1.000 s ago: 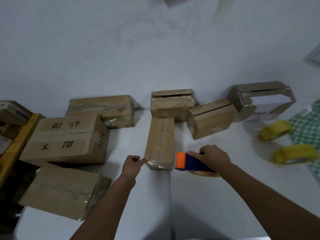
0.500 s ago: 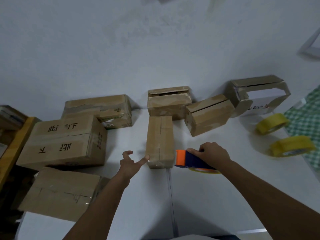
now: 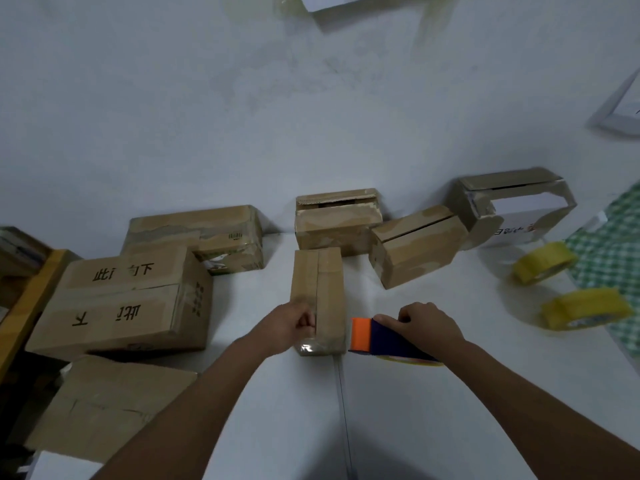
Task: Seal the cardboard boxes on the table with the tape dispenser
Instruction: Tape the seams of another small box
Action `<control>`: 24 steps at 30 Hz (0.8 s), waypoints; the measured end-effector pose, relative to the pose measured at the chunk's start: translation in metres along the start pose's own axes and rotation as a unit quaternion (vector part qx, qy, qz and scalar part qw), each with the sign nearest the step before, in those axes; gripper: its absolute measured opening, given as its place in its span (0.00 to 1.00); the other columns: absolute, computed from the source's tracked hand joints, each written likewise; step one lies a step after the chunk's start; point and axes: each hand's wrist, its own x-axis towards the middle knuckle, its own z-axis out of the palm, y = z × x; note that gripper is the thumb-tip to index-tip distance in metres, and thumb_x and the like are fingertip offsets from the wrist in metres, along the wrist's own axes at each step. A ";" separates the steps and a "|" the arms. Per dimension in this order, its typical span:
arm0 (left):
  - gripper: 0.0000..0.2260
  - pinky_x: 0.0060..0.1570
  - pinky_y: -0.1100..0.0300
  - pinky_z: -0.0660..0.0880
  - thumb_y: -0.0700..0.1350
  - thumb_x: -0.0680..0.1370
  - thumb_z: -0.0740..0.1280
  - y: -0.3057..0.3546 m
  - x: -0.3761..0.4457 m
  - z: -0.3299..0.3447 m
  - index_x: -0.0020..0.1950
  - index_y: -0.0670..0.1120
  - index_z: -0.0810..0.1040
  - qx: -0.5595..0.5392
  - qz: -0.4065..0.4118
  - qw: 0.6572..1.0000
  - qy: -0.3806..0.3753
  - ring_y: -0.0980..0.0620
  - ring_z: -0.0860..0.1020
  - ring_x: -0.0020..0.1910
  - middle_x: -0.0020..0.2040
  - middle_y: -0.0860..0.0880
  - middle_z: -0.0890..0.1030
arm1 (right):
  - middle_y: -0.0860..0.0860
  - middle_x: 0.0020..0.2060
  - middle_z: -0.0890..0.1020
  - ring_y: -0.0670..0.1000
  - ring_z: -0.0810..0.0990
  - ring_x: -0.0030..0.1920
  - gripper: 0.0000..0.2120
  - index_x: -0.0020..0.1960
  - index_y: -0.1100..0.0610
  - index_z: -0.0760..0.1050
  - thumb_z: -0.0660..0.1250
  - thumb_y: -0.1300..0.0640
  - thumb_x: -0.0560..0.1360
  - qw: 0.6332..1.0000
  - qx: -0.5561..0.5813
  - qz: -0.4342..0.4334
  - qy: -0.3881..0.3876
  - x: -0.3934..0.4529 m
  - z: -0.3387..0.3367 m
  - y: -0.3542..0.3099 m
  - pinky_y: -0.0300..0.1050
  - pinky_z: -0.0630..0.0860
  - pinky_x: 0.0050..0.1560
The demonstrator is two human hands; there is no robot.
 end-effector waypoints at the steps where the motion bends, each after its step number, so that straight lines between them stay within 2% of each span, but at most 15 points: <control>1: 0.02 0.48 0.57 0.74 0.42 0.79 0.67 0.002 0.005 -0.003 0.49 0.46 0.76 0.052 0.015 0.999 0.003 0.51 0.77 0.45 0.46 0.49 0.78 | 0.48 0.31 0.79 0.46 0.79 0.32 0.31 0.36 0.52 0.77 0.55 0.26 0.72 1.000 -0.003 -0.001 -0.003 0.000 0.001 -0.001 0.38 0.73 0.36; 3: 0.04 0.50 0.57 0.74 0.44 0.80 0.64 0.012 0.018 0.003 0.54 0.47 0.76 0.145 0.077 0.985 0.044 0.50 0.76 0.50 0.53 0.50 0.77 | 0.49 0.33 0.80 0.47 0.80 0.34 0.32 0.40 0.54 0.78 0.55 0.25 0.71 1.000 -0.008 0.002 -0.008 0.001 0.003 -0.002 0.40 0.75 0.39; 5: 0.12 0.60 0.59 0.69 0.46 0.83 0.60 0.020 0.031 0.018 0.65 0.48 0.74 0.206 0.134 0.967 0.065 0.49 0.72 0.61 0.66 0.49 0.73 | 0.50 0.34 0.81 0.48 0.80 0.35 0.33 0.41 0.55 0.79 0.56 0.25 0.71 1.000 -0.009 0.010 -0.008 0.000 0.004 0.001 0.41 0.76 0.40; 7: 0.20 0.74 0.53 0.55 0.52 0.85 0.52 0.018 0.038 0.032 0.77 0.51 0.63 0.270 0.140 0.950 0.068 0.49 0.59 0.77 0.79 0.52 0.60 | 0.50 0.35 0.81 0.48 0.80 0.36 0.34 0.42 0.55 0.79 0.55 0.25 0.71 1.000 -0.010 0.017 -0.011 -0.001 0.003 0.006 0.42 0.77 0.41; 8: 0.23 0.77 0.49 0.48 0.55 0.85 0.48 0.014 0.040 0.037 0.80 0.53 0.57 0.302 0.133 0.942 0.068 0.51 0.51 0.80 0.81 0.54 0.53 | 0.50 0.36 0.81 0.48 0.80 0.36 0.34 0.43 0.55 0.80 0.55 0.25 0.71 1.000 -0.010 0.019 -0.013 -0.001 0.002 0.008 0.43 0.77 0.43; 10: 0.25 0.77 0.44 0.43 0.59 0.84 0.40 0.000 0.039 0.040 0.81 0.55 0.49 0.343 0.125 0.928 0.070 0.51 0.43 0.80 0.81 0.54 0.46 | 0.50 0.36 0.81 0.48 0.80 0.36 0.34 0.42 0.55 0.79 0.54 0.25 0.70 1.000 -0.003 0.019 -0.012 -0.001 0.000 0.010 0.44 0.78 0.44; 12: 0.26 0.77 0.42 0.46 0.59 0.83 0.36 -0.012 0.036 0.041 0.81 0.55 0.46 0.363 0.124 0.921 0.068 0.50 0.42 0.80 0.81 0.53 0.44 | 0.50 0.34 0.80 0.48 0.79 0.35 0.34 0.40 0.55 0.78 0.54 0.24 0.70 1.000 0.006 0.009 -0.008 -0.001 -0.004 0.009 0.45 0.79 0.43; 15: 0.27 0.76 0.40 0.50 0.58 0.84 0.36 -0.015 0.036 0.040 0.81 0.52 0.49 0.365 0.124 0.920 0.067 0.48 0.46 0.80 0.82 0.51 0.47 | 0.50 0.33 0.79 0.48 0.78 0.33 0.34 0.39 0.54 0.77 0.53 0.23 0.70 1.000 -0.023 -0.014 0.000 -0.001 -0.008 0.004 0.45 0.79 0.42; 17: 0.27 0.76 0.39 0.50 0.58 0.84 0.36 -0.014 0.037 0.040 0.82 0.52 0.48 0.366 0.127 0.920 0.061 0.48 0.46 0.80 0.82 0.51 0.47 | 0.50 0.32 0.78 0.48 0.77 0.32 0.34 0.37 0.53 0.76 0.52 0.23 0.69 0.999 -0.035 -0.020 0.007 -0.001 -0.012 0.007 0.43 0.76 0.38; 24: 0.28 0.76 0.40 0.49 0.59 0.83 0.35 -0.013 0.037 0.039 0.81 0.52 0.48 0.357 0.134 0.922 0.058 0.49 0.45 0.80 0.82 0.52 0.46 | 0.50 0.30 0.77 0.49 0.76 0.31 0.34 0.34 0.54 0.75 0.53 0.23 0.70 0.999 -0.041 0.026 0.008 -0.010 -0.016 0.038 0.41 0.70 0.33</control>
